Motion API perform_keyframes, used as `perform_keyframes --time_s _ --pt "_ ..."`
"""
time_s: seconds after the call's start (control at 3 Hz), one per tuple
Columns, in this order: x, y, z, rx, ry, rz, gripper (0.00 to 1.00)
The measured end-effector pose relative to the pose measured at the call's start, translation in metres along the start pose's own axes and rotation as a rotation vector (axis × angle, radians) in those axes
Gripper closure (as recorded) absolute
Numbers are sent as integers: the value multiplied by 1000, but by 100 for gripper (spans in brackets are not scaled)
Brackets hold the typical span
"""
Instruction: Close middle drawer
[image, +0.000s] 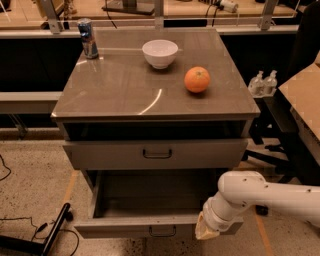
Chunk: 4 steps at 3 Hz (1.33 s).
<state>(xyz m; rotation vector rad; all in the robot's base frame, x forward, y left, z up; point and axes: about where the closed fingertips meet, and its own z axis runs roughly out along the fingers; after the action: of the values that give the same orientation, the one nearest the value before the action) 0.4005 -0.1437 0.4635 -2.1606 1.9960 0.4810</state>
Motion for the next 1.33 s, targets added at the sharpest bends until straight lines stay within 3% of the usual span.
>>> perform_keyframes --time_s 0.33,0.67,1.33 --pt "1 23 9 -33 12 5 100" --pt "2 28 23 -53 12 3 100" --pt "4 9 42 -42 7 -22 100"
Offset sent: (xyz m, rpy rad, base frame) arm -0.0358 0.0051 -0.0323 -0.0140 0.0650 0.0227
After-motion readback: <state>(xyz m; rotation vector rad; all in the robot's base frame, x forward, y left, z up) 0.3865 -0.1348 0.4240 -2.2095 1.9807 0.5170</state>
